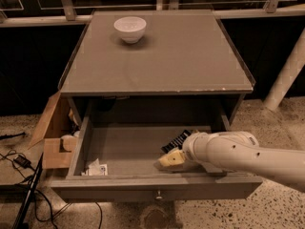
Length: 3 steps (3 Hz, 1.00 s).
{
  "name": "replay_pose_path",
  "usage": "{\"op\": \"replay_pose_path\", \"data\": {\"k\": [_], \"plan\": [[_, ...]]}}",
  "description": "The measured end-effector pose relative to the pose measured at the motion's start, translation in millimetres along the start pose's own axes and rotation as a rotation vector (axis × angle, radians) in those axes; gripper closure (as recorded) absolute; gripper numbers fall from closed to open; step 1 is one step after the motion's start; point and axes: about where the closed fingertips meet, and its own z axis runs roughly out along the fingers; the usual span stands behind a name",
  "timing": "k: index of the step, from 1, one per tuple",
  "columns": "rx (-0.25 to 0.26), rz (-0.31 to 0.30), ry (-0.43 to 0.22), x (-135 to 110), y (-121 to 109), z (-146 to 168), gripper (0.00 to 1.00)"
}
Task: Pick rxbar blueberry from top drawer and place on counter
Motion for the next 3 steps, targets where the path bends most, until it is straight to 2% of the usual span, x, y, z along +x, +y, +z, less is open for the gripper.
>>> {"op": "replay_pose_path", "data": {"k": [2, 3], "plan": [[0.009, -0.019, -0.013, -1.4, -7.1, 7.3, 0.00], [0.021, -0.021, -0.009, 0.7, -17.6, 11.3, 0.00]]}}
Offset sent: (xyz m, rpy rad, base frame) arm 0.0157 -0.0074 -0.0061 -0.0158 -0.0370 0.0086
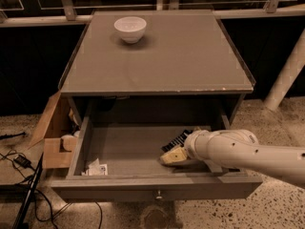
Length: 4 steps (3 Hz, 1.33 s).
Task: Pick rxbar blueberry from top drawer and place on counter
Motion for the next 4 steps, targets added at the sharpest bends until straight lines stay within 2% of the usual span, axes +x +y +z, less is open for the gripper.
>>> {"op": "replay_pose_path", "data": {"k": [3, 4], "plan": [[0.018, 0.021, 0.067, 22.2, -17.8, 14.7, 0.00], [0.018, 0.021, 0.067, 20.4, -18.0, 12.8, 0.19]]}}
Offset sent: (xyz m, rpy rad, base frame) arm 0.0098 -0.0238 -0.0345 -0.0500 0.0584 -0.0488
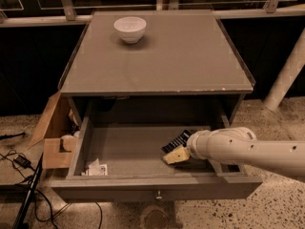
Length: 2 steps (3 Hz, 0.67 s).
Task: Pick rxbar blueberry from top drawer and place on counter
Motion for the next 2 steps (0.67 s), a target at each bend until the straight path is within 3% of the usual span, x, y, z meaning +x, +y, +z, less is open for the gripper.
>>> {"op": "replay_pose_path", "data": {"k": [1, 2], "plan": [[0.001, 0.011, 0.025, -2.3, 1.3, -7.6, 0.50], [0.001, 0.012, 0.026, -5.7, 0.9, -12.0, 0.73]]}}
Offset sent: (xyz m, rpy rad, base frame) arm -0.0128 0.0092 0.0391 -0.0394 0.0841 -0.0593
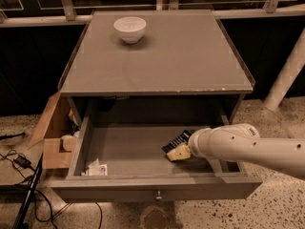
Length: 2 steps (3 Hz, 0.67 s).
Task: Pick rxbar blueberry from top drawer and place on counter
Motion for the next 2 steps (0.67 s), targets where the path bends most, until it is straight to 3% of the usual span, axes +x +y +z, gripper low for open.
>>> {"op": "replay_pose_path", "data": {"k": [1, 2], "plan": [[0.008, 0.012, 0.033, -10.4, 4.0, -16.6, 0.96], [0.017, 0.021, 0.057, -26.9, 9.3, -35.1, 1.00]]}}
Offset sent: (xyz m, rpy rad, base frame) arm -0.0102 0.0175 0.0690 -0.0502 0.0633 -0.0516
